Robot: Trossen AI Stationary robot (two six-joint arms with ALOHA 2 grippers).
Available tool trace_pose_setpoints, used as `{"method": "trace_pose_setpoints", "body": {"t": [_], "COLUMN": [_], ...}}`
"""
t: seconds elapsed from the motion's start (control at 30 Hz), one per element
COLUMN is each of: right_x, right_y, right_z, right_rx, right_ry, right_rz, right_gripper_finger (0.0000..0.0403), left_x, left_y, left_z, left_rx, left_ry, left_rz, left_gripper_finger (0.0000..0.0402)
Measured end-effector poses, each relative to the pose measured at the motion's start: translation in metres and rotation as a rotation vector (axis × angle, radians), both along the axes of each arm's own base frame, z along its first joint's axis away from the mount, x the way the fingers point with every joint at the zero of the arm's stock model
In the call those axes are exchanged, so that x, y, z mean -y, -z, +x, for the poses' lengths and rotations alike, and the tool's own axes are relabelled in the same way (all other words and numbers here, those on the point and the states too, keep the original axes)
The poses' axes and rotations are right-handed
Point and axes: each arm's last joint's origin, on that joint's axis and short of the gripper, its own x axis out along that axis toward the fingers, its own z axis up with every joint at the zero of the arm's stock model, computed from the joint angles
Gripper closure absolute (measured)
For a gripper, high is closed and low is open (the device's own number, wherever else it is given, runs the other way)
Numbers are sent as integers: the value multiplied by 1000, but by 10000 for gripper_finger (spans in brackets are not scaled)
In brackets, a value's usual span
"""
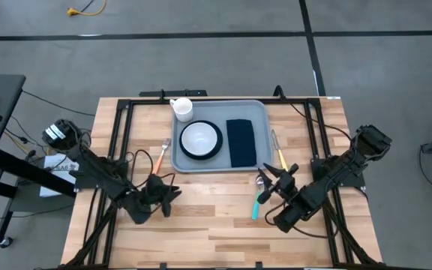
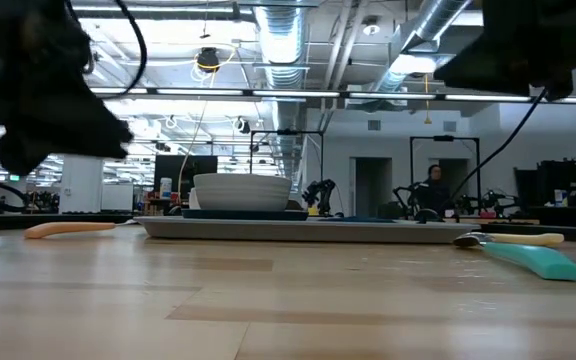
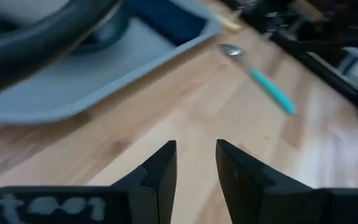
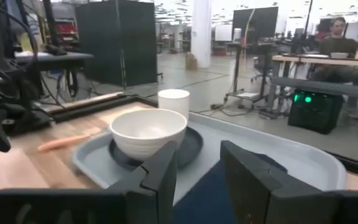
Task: Set up tray
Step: Put the orange fork on the blue napkin on the gray tray
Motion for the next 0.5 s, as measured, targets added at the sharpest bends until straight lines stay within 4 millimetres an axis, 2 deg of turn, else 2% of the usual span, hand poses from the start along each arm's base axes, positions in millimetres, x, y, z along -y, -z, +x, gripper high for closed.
{"method": "trace_pose_setpoints", "body": {"t": [0.13, 0.23, 0.37, 0.5], "right_x": [11, 17, 19, 19], "right_y": [9, 14, 16, 17], "right_z": [-3, -4, -5, -5], "right_rx": [2, 6, -4, -11], "right_ry": [26, 45, 47, 45], "right_rz": [3, 19, 36, 34], "right_gripper_finger": [287, 287, 287, 287], "left_x": [-16, -24, -25, -24], "left_y": [6, 0, -18, -47], "left_z": [5, 12, 24, 29], "left_rx": [-64, -112, -221, -342], "left_ry": [-94, -133, -117, -136], "left_rz": [-36, -24, 32, 127], "left_gripper_finger": [301, 301, 301, 301]}}
